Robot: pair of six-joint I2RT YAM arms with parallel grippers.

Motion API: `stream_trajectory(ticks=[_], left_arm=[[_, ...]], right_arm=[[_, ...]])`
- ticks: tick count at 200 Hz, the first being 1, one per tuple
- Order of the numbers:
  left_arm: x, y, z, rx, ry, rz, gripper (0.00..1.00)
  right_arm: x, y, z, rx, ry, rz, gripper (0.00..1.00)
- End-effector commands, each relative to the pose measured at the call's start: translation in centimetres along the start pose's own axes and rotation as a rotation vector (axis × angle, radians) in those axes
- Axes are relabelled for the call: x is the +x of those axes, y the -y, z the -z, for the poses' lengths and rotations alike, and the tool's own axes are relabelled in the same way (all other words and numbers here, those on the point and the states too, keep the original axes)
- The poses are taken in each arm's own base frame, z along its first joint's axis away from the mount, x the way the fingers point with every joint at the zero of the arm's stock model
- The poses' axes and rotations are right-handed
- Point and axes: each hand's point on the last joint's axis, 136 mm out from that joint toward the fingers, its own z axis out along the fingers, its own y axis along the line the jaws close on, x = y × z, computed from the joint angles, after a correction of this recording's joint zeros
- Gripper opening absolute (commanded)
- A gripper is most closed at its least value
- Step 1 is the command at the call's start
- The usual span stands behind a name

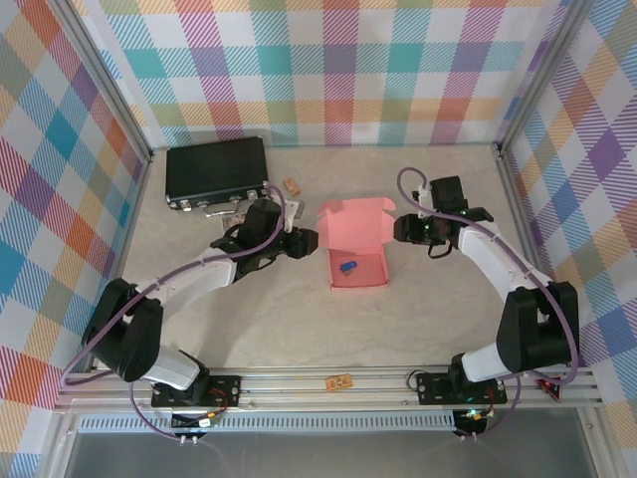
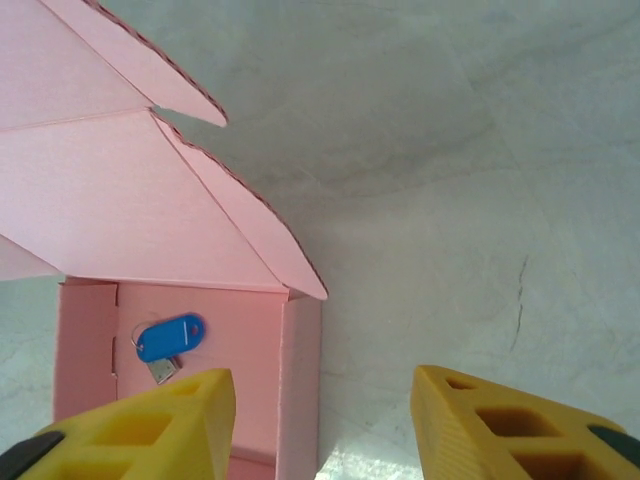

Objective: Fold the paper box

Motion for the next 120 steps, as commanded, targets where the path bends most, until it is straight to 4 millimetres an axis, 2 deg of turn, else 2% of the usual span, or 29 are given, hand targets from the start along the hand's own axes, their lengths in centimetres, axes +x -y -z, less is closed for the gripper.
stream_trajectory(ticks=[1,70,120], left_arm=[[-2.7,1.4,-0.6,0.044,0.055,-0.108,0.49],[-3.2,1.1,-3.1,0.036,0.01,-0.187,0.51],[-3.8,0.4,-3.9,-0.007,0.002,-0.142,0.5]], right_arm=[[-1.7,-1.2,-0.3,-0.083,0.027,0.148,0.51],[-3.4,-1.6,-1.3,-0.146,0.057,0.304,0.53],[-4.0,-2.3,-2.0,-0.198,0.073,0.332,0.52]])
